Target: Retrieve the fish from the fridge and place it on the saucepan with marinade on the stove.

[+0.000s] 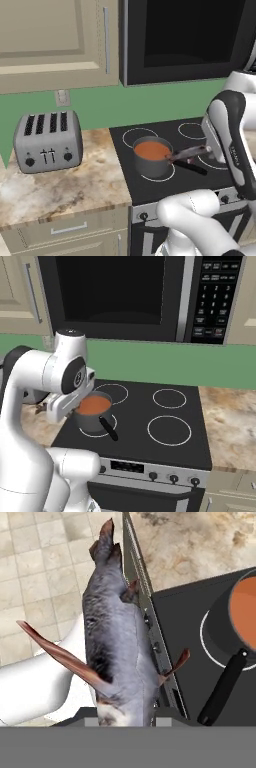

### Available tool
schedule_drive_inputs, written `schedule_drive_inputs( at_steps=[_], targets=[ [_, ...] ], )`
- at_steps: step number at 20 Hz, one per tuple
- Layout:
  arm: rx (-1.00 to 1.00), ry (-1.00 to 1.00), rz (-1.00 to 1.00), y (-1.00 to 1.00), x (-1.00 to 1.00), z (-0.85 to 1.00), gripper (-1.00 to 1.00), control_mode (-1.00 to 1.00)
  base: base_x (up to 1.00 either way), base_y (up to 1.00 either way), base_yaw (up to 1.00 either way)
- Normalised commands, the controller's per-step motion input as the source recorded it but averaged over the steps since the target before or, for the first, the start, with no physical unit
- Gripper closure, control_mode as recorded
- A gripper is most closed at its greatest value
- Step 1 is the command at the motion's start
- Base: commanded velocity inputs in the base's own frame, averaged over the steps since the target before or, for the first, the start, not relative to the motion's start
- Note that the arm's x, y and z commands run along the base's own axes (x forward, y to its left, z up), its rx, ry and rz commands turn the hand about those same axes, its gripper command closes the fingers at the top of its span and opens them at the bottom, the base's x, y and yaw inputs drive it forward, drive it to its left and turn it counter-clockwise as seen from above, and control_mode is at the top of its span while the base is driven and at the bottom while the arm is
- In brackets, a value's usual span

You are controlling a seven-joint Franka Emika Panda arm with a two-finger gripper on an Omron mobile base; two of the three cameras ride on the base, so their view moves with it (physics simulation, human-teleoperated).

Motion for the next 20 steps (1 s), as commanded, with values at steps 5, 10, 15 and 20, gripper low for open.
schedule_drive_inputs(
  at_steps=[5,10,15,20],
  targets=[
    [0.00,-0.13,0.00,0.00,0.14,-0.38,1.00,-1.00,0.00,0.00,0.00],
    [0.00,-0.16,0.00,0.00,0.07,-0.36,1.00,-1.00,0.00,0.00,0.00],
    [0.00,-0.08,0.00,0.00,0.03,-0.10,1.00,-1.00,0.00,0.00,0.00],
    [0.00,-0.02,0.00,0.00,0.09,0.00,1.00,-1.00,0.00,0.00,0.00]
  ],
)
